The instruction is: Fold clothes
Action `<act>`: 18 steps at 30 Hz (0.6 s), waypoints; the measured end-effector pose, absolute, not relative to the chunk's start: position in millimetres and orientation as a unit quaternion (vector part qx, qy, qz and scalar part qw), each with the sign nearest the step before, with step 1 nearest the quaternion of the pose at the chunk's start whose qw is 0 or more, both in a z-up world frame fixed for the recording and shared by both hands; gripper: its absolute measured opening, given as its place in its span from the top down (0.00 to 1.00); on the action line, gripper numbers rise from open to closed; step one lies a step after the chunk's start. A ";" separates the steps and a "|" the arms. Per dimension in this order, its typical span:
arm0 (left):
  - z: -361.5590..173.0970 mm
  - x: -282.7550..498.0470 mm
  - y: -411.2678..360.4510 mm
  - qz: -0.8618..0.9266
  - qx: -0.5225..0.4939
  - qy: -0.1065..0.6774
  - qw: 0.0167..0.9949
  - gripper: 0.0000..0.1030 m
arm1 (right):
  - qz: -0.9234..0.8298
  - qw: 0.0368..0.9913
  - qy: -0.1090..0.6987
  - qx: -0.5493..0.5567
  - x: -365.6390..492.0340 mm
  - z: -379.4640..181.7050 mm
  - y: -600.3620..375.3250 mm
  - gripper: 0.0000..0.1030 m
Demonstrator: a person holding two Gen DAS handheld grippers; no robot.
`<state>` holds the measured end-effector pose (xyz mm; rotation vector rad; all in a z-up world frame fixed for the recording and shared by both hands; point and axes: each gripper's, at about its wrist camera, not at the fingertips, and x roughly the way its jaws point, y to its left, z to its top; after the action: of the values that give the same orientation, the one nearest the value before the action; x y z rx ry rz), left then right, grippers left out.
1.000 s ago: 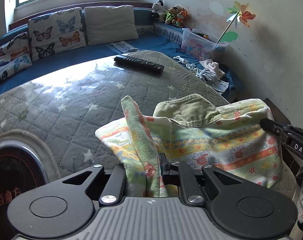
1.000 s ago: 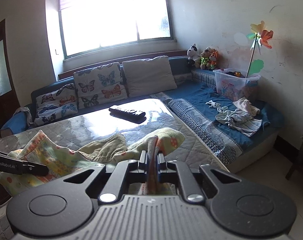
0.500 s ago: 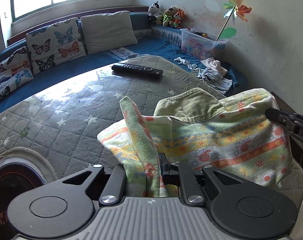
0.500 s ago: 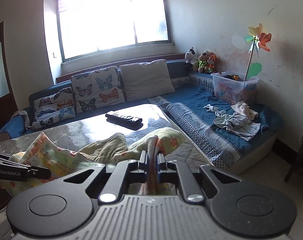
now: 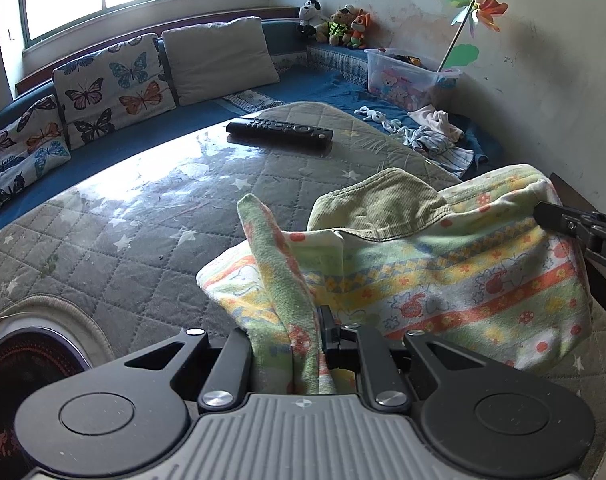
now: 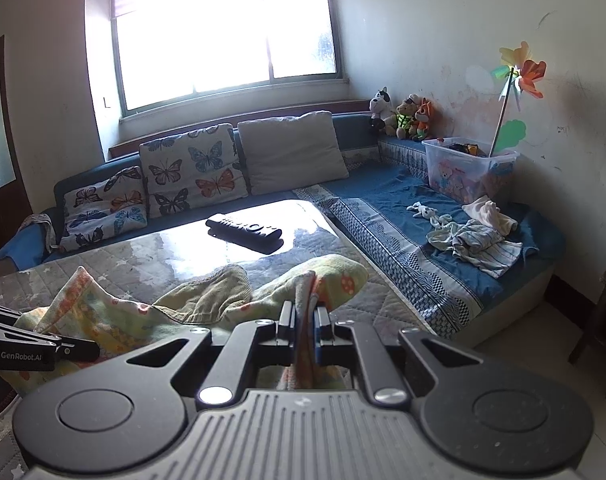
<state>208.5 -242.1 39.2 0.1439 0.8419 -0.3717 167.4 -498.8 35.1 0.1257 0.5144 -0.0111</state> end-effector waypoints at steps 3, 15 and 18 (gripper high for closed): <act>39.6 209.9 -244.2 -0.180 0.070 0.408 0.892 0.87 | -0.007 0.965 0.257 0.060 169.3 33.0 -499.0 0.93; 32.4 218.5 -249.6 -0.178 0.074 0.419 0.887 0.86 | -0.013 0.960 0.272 0.061 179.3 23.0 -499.2 0.93; 30.7 220.8 -251.3 -0.177 0.075 0.422 0.886 0.86 | -0.014 0.959 0.275 0.062 181.2 21.0 -499.6 0.93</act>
<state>220.8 -251.3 30.7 0.1557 0.8774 -0.3690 181.2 -499.6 21.0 0.1247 0.5570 -0.0285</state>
